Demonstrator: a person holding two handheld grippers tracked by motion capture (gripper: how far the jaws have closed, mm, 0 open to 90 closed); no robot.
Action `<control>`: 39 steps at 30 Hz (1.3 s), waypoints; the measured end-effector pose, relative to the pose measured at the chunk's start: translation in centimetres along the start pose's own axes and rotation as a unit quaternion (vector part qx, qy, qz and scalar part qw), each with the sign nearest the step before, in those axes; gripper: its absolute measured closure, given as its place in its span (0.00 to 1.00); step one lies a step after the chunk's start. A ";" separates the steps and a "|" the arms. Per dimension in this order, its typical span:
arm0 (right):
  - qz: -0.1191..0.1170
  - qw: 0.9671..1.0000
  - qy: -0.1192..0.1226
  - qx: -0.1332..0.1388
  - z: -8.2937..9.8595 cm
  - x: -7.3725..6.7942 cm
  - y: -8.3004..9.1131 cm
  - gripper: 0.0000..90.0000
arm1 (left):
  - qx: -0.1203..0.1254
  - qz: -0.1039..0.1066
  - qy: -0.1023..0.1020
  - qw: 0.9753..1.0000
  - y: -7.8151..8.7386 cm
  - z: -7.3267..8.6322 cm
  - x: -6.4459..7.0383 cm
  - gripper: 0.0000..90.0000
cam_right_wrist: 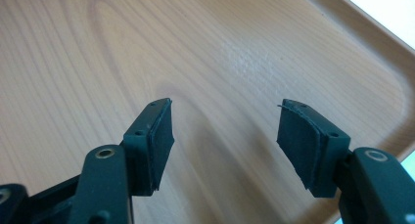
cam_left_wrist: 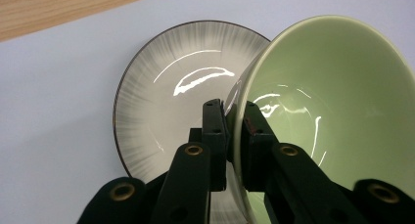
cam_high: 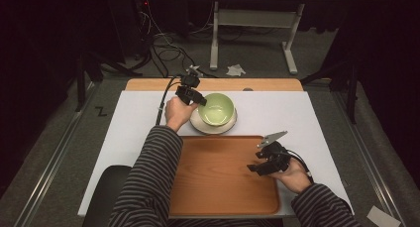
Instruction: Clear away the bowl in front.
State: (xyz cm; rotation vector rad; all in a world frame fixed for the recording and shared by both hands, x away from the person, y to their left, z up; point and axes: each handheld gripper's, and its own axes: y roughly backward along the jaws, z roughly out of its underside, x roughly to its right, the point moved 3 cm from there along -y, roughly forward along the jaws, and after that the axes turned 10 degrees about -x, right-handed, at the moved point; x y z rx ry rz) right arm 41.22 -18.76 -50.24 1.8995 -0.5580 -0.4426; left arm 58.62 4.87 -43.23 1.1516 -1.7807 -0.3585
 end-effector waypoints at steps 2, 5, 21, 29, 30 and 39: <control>0.001 1.000 -0.002 0.001 0.0 0.0 0.1 0.44 | 0.001 0.004 -0.001 1.000 0.4 0.0 0.2 0.93; 0.002 1.000 -0.001 0.001 0.0 0.0 0.1 0.44 | 0.001 0.006 -0.009 1.000 0.9 0.3 0.5 0.93; 0.002 1.000 0.002 0.002 0.0 0.0 0.1 0.44 | -0.005 0.026 -0.042 0.999 3.1 1.9 2.0 0.93; 0.001 1.000 0.003 0.000 0.0 0.0 0.0 0.44 | -0.008 0.030 -0.049 0.998 4.1 2.6 2.1 0.93; 0.000 1.000 0.002 0.002 0.0 0.0 0.0 0.44 | -0.008 0.033 -0.047 0.998 4.3 2.6 2.1 0.93; 0.001 1.000 0.001 0.000 0.0 -0.1 0.0 0.44 | -0.006 0.043 -0.047 0.998 5.5 3.2 2.3 0.93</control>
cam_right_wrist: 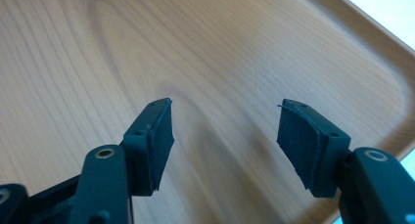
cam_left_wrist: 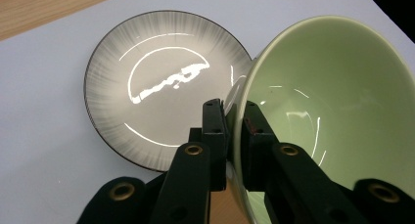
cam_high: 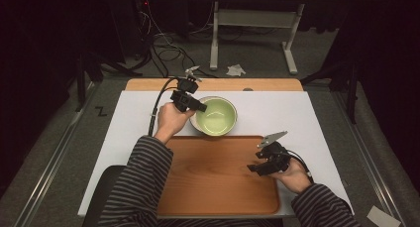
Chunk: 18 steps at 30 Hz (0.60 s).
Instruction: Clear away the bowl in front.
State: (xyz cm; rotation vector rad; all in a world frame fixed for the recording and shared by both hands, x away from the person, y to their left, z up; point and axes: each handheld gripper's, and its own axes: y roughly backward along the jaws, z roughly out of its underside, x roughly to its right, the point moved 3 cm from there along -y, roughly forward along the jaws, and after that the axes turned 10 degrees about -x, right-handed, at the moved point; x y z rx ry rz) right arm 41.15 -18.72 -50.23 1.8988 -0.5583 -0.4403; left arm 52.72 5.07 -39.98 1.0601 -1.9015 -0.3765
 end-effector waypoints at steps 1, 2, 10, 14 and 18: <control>0.001 1.000 0.002 0.000 0.0 0.0 0.0 0.44 | 0.000 0.003 0.002 1.000 0.1 0.1 0.0 0.93; 0.001 1.000 0.001 0.002 0.0 0.0 0.0 0.44 | 0.000 0.005 0.003 1.000 0.2 0.3 0.0 0.93; 0.000 1.000 0.000 0.000 0.0 0.0 0.0 0.44 | -0.001 0.017 0.005 1.000 1.3 1.4 -0.1 0.93; 0.001 1.000 0.001 0.000 0.0 0.0 0.0 0.44 | -0.002 0.017 0.000 1.000 1.7 1.8 -0.1 0.93; 0.001 1.000 -0.002 -0.003 0.0 -0.1 0.0 0.44 | -0.004 0.019 0.001 1.000 2.1 2.1 -0.3 0.93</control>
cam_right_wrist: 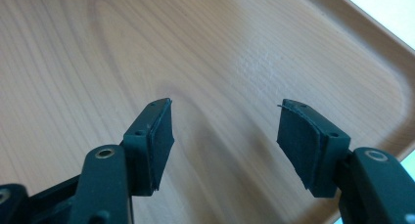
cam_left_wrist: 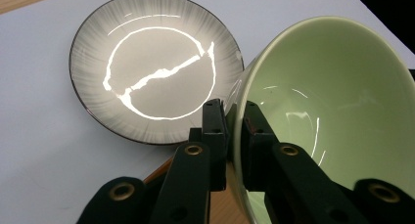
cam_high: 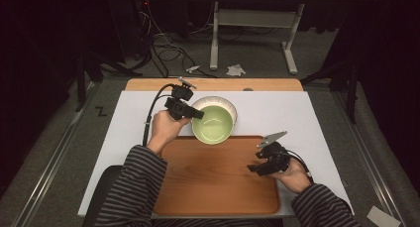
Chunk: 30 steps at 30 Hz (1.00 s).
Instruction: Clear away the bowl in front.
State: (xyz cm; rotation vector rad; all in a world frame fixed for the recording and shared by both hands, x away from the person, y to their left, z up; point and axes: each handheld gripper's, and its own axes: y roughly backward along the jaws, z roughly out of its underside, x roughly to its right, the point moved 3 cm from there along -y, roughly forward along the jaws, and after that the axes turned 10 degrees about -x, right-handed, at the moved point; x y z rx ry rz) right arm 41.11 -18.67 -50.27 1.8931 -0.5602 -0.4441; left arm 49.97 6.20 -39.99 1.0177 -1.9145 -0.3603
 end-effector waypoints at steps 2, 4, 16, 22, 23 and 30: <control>0.000 1.000 0.002 0.002 0.0 0.0 0.0 0.44 | 0.000 0.001 0.000 1.000 0.2 0.2 -0.1 0.93; 0.000 1.000 0.003 0.002 0.0 0.0 0.1 0.44 | 0.001 0.003 0.001 1.000 0.3 0.3 -0.2 0.93; 0.000 1.000 0.002 0.002 0.0 0.0 0.0 0.44 | 0.006 0.010 0.005 1.000 1.7 1.2 -0.6 0.93; 0.000 1.000 0.001 0.001 0.0 0.0 0.0 0.44 | 0.004 0.008 0.004 1.000 2.1 1.6 -1.1 0.93; 0.001 1.000 0.001 0.001 0.0 0.0 0.0 0.44 | 0.003 0.009 0.005 1.000 2.1 1.7 -1.1 0.93; 0.000 1.000 -0.001 0.000 0.0 0.0 0.0 0.44 | -0.001 0.013 0.007 1.000 2.4 2.5 -1.3 0.93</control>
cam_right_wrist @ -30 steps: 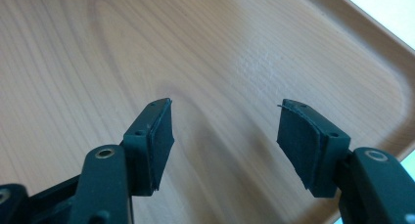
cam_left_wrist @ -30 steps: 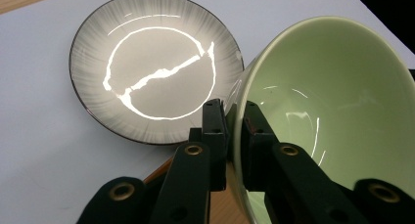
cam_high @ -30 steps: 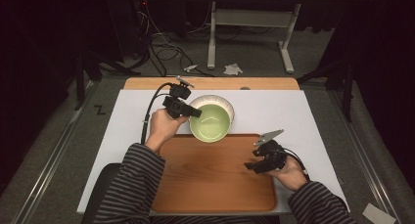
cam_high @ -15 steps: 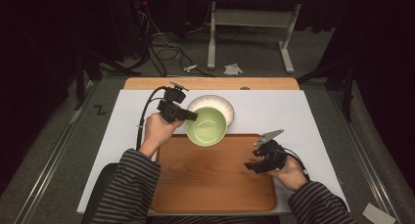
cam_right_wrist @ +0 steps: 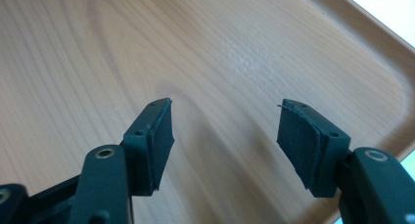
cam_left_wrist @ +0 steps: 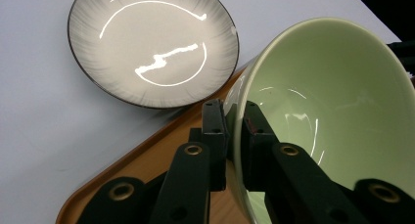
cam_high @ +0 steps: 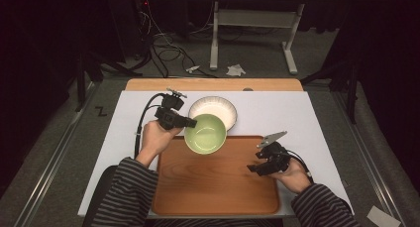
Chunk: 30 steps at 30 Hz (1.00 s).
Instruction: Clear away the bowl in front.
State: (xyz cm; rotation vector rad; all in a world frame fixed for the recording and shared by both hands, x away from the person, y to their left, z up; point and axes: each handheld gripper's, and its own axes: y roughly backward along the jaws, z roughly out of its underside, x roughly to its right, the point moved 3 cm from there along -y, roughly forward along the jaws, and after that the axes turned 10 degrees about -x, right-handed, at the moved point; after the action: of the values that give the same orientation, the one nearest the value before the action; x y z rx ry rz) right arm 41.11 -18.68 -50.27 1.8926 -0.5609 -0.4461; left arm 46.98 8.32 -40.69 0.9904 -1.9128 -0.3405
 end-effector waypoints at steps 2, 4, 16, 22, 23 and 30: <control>0.001 1.000 0.003 0.002 0.0 0.0 0.0 0.44 | 0.000 0.002 0.001 1.000 0.1 0.2 -0.1 0.93; 0.001 1.000 0.003 0.002 0.0 0.0 0.1 0.44 | -0.002 0.002 0.001 1.000 0.1 0.5 -0.2 0.93; 0.001 1.000 0.002 0.001 0.0 0.0 0.0 0.44 | -0.009 0.000 0.013 1.000 0.2 1.8 -1.2 0.92; 0.002 1.000 0.002 0.001 0.0 0.0 0.0 0.44 | -0.021 0.000 0.018 1.000 -0.4 3.0 -1.6 0.92; 0.002 1.000 0.002 0.001 0.0 0.0 0.0 0.44 | -0.022 -0.002 0.016 1.000 -0.5 3.1 -1.7 0.92; 0.001 1.000 0.002 0.002 0.0 0.0 0.0 0.44 | -0.035 0.000 0.021 0.999 -1.3 4.0 -1.9 0.92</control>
State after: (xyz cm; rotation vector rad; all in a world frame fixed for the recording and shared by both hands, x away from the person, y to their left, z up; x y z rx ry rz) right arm 41.14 -18.70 -50.24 1.8952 -0.5613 -0.4391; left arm 44.76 8.28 -44.78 0.9435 -1.8504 -0.3817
